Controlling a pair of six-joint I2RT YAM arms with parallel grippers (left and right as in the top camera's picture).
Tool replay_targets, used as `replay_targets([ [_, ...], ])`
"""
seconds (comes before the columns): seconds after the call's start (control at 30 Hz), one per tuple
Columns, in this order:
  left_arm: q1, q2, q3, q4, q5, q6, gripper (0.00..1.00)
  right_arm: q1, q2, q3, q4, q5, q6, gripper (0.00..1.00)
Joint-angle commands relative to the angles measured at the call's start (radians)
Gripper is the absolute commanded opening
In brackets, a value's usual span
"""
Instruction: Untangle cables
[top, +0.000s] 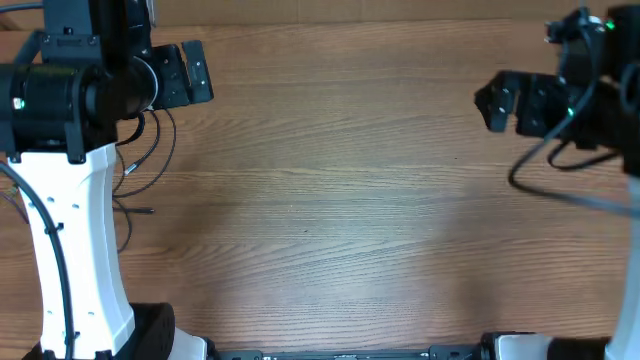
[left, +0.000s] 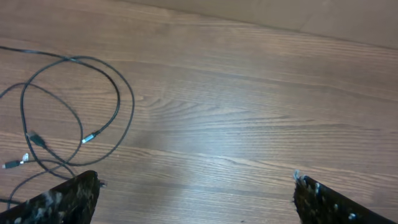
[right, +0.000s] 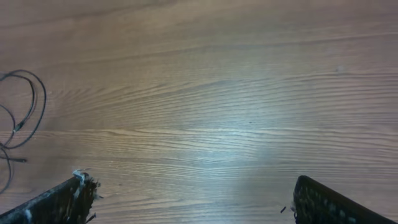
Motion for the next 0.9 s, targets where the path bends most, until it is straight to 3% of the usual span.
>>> replay_targets([
  [0.0, -0.002, 0.016, 0.003, 0.000, -0.007, 0.020, 1.00, -0.001, -0.067, 0.024, -0.005, 0.031, -0.008, 1.00],
  [0.67, -0.002, 0.019, 0.003, 0.000, -0.007, 0.020, 0.99, -0.001, -0.095, 0.022, 0.002, 0.032, -0.008, 1.00],
  [0.87, -0.002, 0.019, 0.003, 0.000, -0.007, 0.020, 0.99, -0.002, -0.146, -0.067, 0.185, 0.067, -0.019, 1.00],
])
